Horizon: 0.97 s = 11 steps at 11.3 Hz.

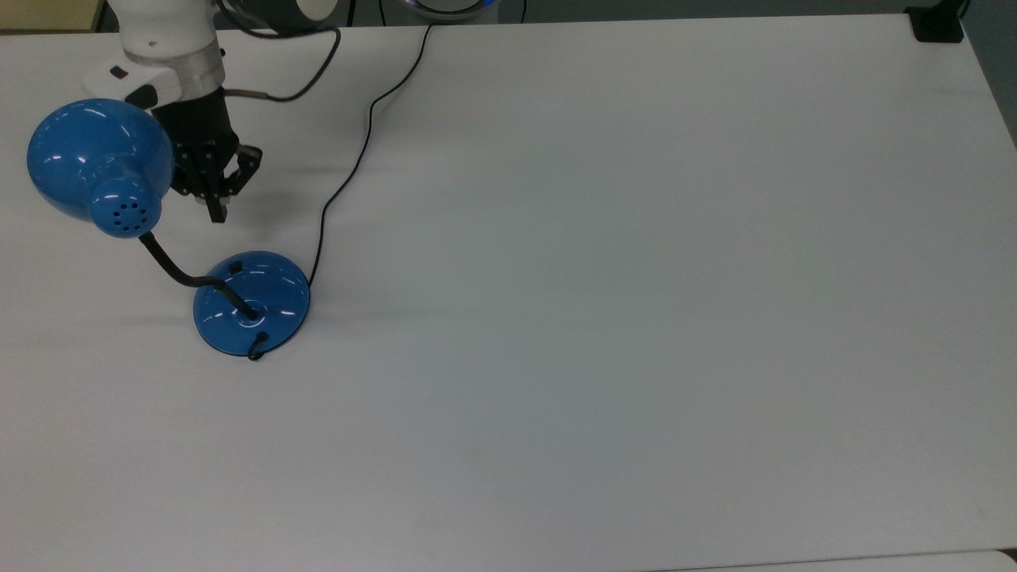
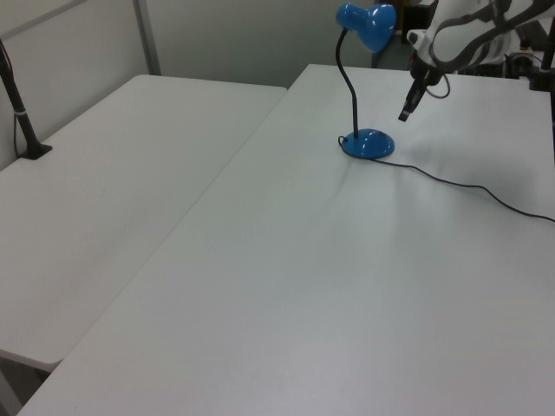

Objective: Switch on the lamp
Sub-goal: 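Lower the gripper onto the switch on the lamp base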

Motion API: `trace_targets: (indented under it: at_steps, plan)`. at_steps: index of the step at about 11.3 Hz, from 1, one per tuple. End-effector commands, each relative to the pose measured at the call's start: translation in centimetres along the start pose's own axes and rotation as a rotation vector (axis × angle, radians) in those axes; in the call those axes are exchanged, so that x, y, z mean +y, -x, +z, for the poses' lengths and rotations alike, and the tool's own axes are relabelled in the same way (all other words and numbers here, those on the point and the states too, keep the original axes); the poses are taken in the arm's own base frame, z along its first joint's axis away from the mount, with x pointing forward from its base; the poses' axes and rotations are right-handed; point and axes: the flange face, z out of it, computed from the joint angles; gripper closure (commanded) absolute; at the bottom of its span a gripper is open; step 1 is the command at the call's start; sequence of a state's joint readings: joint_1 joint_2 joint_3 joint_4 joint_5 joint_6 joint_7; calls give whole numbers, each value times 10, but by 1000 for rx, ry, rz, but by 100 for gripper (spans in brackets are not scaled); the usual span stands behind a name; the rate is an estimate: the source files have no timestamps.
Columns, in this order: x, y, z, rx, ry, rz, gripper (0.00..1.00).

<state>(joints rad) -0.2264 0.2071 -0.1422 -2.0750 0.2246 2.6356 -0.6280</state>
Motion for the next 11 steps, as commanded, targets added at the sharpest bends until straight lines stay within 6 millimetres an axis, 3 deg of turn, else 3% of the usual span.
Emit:
trace_targets:
  at_steps: [1,7,11]
  plan:
    - [-7,-8,25,71,14,53,100]
    - [-20,-28,38,104,-13,89,100]
    - [-19,-28,50,92,-12,90,100]
